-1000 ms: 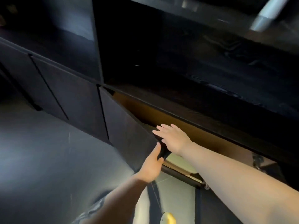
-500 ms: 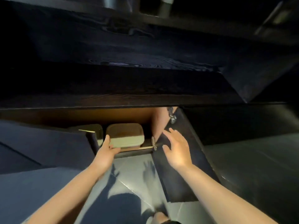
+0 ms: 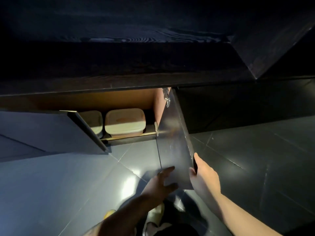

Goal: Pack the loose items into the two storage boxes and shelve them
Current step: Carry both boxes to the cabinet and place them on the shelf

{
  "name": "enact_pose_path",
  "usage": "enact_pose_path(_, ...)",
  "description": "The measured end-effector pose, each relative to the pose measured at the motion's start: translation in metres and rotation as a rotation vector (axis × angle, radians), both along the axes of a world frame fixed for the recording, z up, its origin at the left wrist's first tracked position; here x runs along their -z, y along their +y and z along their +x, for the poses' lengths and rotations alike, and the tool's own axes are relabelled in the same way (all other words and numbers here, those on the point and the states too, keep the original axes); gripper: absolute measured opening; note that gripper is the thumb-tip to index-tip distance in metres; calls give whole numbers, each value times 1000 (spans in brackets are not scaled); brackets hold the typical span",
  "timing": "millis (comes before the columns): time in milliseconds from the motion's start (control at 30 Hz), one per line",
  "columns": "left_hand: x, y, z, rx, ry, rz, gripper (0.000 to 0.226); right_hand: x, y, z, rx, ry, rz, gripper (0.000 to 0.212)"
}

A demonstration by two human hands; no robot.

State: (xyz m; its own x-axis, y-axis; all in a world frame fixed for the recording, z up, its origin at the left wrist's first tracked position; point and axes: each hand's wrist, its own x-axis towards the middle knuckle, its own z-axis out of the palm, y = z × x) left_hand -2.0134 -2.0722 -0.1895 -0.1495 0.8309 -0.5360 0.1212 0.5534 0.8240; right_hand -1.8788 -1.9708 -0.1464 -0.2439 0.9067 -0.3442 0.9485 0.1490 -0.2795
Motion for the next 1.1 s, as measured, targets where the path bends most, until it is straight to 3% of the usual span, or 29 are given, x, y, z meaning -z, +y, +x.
enact_pose_path(233, 3, -58, -33, -111, 19, 65, 46, 6, -43, -58, -222, 224, -258, 86)
enact_pose_path(433, 0, -89, -87, -460, 99, 92, 59, 2, -59, -141, -502, 136, -65, 87)
enact_pose_path(533, -1, -86, -136, -573, 256, 160, 40, 2, -67, -193, -486, 110, -69, 87)
enact_pose_path(633, -2, -79, -187, -647, 306, 218, 46, 2, -67, -242, -458, 60, -49, 92)
enact_pose_path(767, 8, -63, -238, -787, 229, 29, 17, 4, -62, -293, -374, 51, -65, 95)
enact_pose_path(933, 15, -34, -281, -716, 308, -119, 43, 10, -61, -342, -236, 55, -96, 96)
enact_pose_path(1100, 15, -10, -308, -718, 320, -151, 46, 12, -49, -371, -164, 69, -121, 90)
